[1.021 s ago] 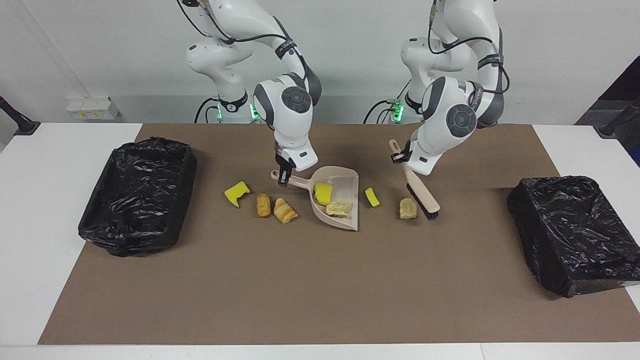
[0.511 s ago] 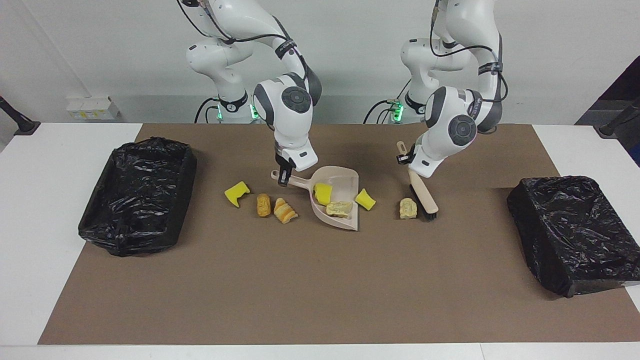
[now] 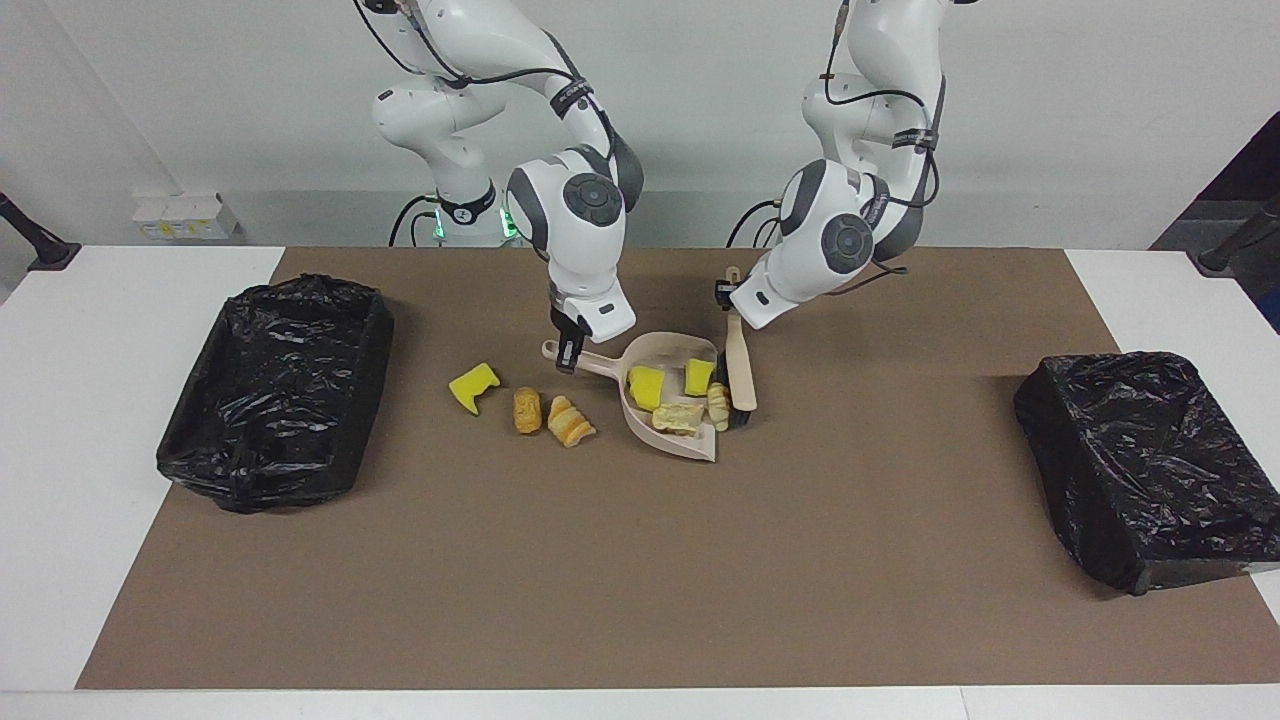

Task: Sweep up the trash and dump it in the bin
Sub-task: 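Sweep the remaining pieces into the dustpan with the brush, then carry the loaded dustpan with the right gripper over the nearby bin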

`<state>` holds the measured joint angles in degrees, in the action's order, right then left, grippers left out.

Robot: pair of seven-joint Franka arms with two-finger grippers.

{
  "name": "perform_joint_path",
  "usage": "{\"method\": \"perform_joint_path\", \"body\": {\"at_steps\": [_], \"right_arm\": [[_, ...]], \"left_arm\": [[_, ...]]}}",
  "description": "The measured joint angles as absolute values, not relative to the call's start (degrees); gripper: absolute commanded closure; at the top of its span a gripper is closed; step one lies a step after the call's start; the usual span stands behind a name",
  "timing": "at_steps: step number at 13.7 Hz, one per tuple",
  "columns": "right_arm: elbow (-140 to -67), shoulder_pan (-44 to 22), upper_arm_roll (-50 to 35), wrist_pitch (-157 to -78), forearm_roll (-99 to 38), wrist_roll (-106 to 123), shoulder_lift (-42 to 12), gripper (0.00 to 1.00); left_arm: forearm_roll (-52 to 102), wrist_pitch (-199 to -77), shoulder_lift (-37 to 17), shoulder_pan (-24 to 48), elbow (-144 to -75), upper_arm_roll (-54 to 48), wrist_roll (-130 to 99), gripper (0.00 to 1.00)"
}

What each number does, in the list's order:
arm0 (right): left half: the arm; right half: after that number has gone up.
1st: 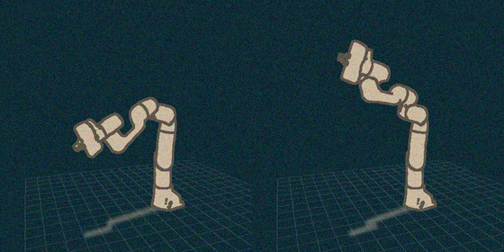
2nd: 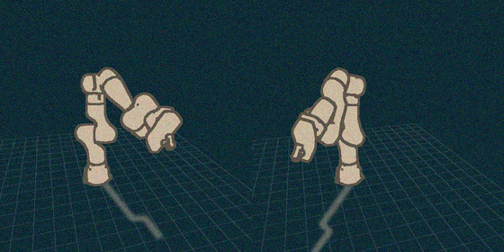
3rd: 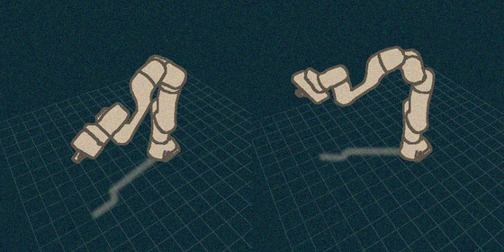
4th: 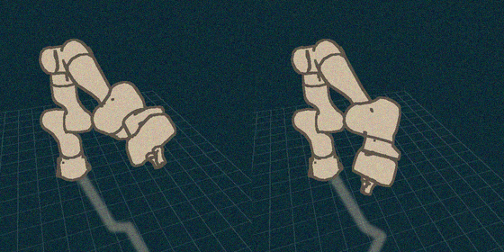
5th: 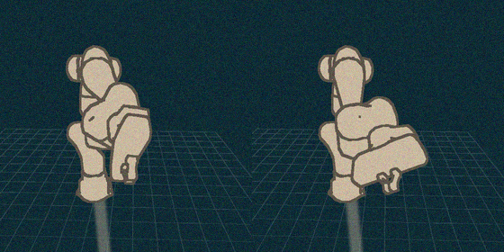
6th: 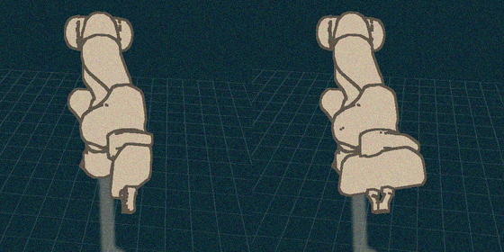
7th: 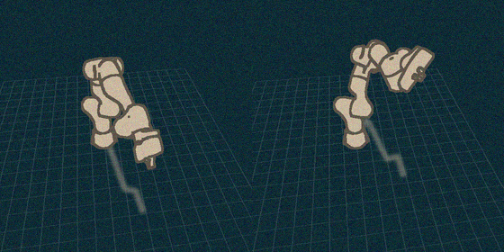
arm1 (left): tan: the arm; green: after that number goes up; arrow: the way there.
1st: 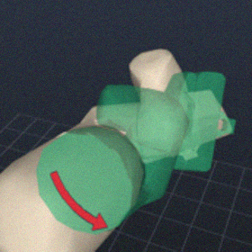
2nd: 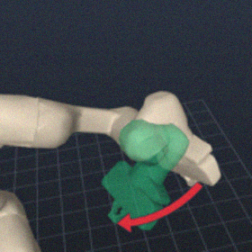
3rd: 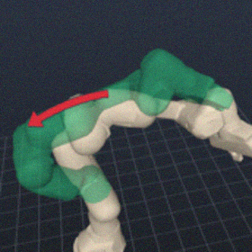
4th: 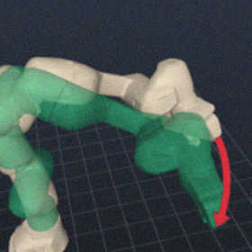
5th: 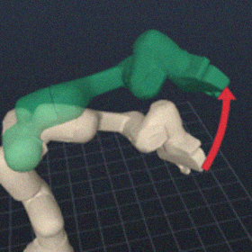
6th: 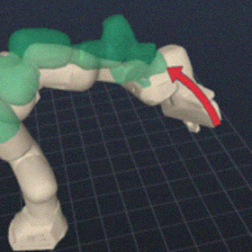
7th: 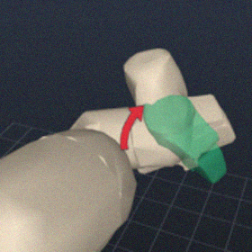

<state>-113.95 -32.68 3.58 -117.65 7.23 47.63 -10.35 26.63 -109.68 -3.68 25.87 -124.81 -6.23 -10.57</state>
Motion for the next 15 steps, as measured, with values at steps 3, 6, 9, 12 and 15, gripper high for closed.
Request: {"method": "perform_joint_path", "body": {"at_steps": [3,6,9,12,15], "right_arm": [[-114.0,-32.7,3.6,-117.7,7.2,47.6,-10.4,1.00],[-114.0,-32.7,3.6,-117.7,7.2,47.6,-10.4,1.00],[-114.0,-32.7,3.6,-117.7,7.2,47.6,-10.4,1.00],[-114.0,-32.6,3.6,-117.7,7.2,47.6,-10.4,1.00],[-113.7,-31.5,3.6,-117.6,7.2,47.6,-9.9,1.00]], "left_arm": [[27.7,-110.2,-3.7,28.1,-123.9,-6.2,-10.7,1.00],[25.7,-110.1,-3.6,27.9,-123.9,-5.1,-14.9,1.00],[19.3,-110.1,-3.6,27.2,-122.8,-4.6,-24.0,1.00],[16.4,-108.6,-3.6,24.6,-121.0,-4.4,-26.8,1.00],[14.2,-102.6,-3.5,19.6,-117.7,-4.2,-26.8,1.00]]}}
